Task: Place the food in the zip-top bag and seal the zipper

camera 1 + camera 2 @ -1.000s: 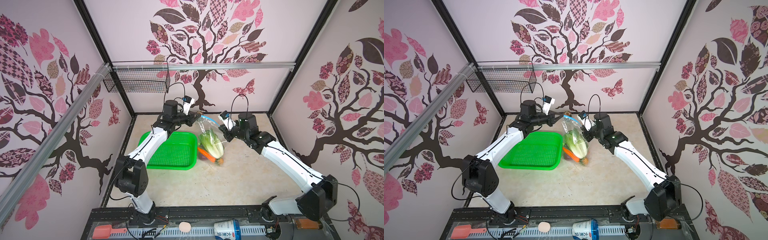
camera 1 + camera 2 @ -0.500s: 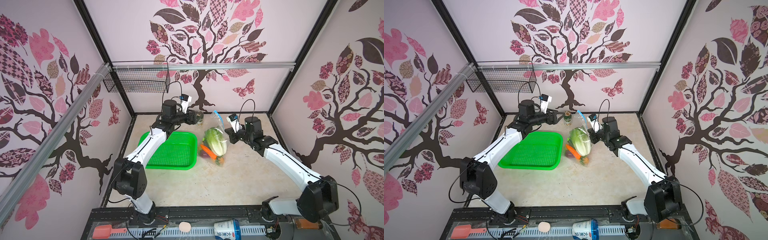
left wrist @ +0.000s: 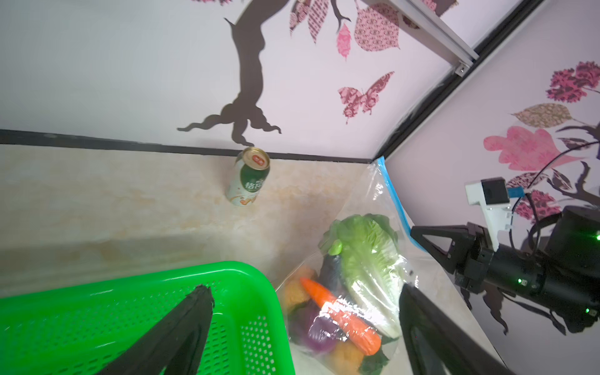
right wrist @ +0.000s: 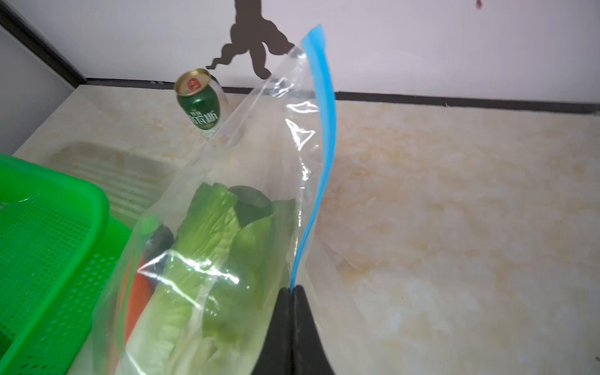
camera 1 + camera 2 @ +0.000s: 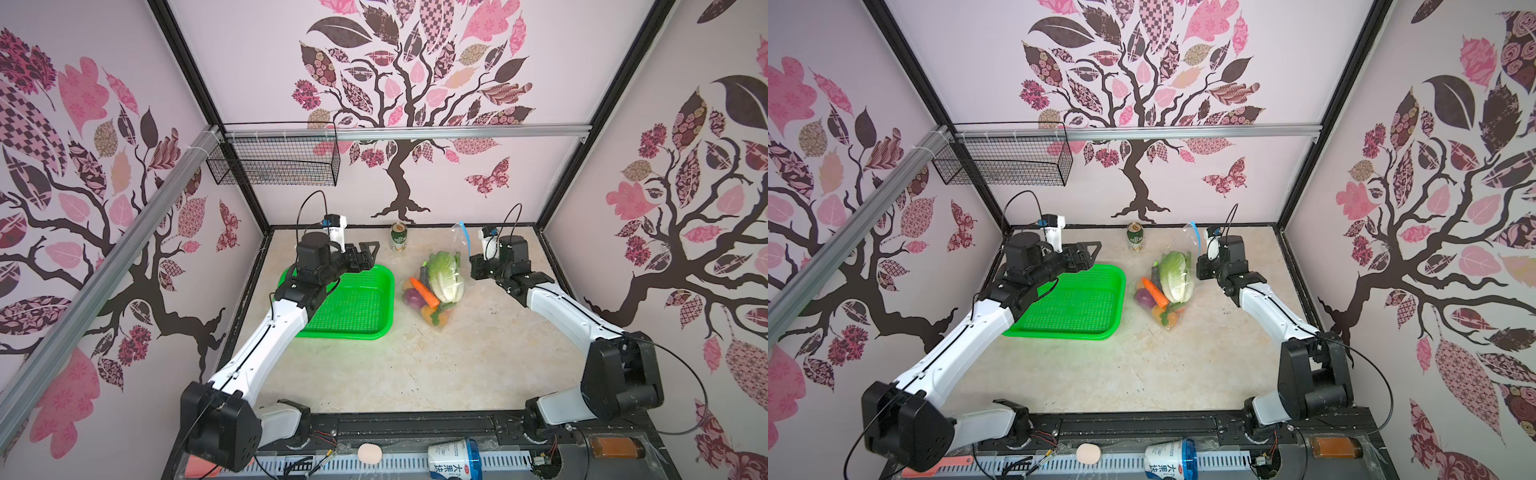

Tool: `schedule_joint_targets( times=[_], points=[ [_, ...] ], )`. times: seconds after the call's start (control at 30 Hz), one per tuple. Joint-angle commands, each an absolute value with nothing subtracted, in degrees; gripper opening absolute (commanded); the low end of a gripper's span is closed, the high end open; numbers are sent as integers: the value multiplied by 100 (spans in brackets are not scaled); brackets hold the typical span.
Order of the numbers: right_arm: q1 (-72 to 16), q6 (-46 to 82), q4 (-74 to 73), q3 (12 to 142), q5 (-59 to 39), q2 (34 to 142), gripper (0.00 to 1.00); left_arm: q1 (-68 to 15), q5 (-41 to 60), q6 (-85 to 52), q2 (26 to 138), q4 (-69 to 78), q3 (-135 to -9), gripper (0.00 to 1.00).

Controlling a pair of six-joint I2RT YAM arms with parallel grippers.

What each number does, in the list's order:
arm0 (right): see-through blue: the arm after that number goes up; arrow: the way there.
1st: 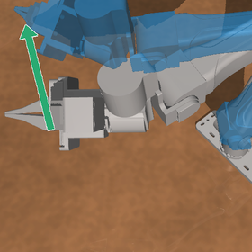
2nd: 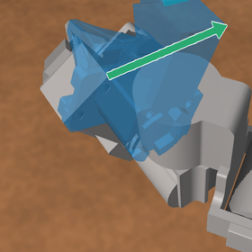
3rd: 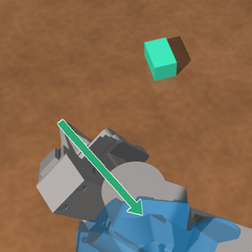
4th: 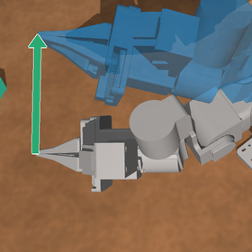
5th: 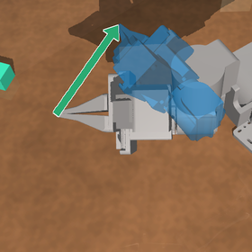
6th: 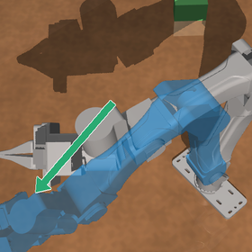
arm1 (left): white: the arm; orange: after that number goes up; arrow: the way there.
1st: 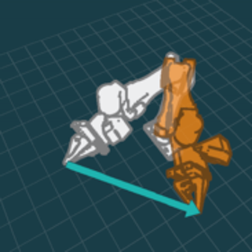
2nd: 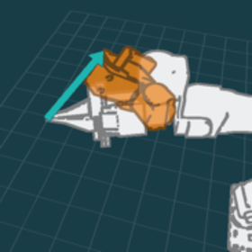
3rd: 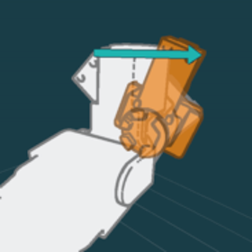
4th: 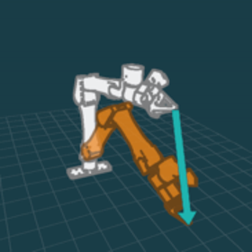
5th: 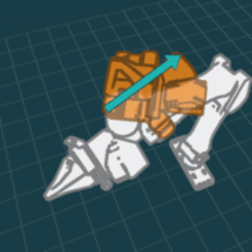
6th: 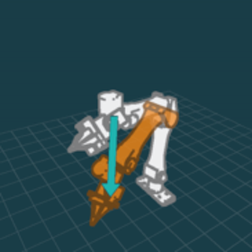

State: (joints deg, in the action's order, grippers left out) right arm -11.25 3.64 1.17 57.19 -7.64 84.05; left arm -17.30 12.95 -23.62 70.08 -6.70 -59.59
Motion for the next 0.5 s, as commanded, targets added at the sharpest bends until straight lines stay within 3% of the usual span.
schedule_joint_targets(
  times=[0.0, 0.33, 0.4, 0.47],
  points=[
    [-973, 873, -223, 5626, -410, 8673, 0, -1612, 492, -2473, 6464, -902, -5335, 94],
    [-240, 1167, -786, 5645, -518, 9382, 0, -1539, -558, -2232, 5271, -1235, -4491, 98],
    [-214, 1043, -640, 5769, -229, 9372, 22, -1495, -571, -2124, 5268, -1301, -4499, 98],
    [-214, 927, -511, 5820, 7, 9241, 52, -1435, -604, -2017, 5337, -1413, -4548, 98]
  ],
)
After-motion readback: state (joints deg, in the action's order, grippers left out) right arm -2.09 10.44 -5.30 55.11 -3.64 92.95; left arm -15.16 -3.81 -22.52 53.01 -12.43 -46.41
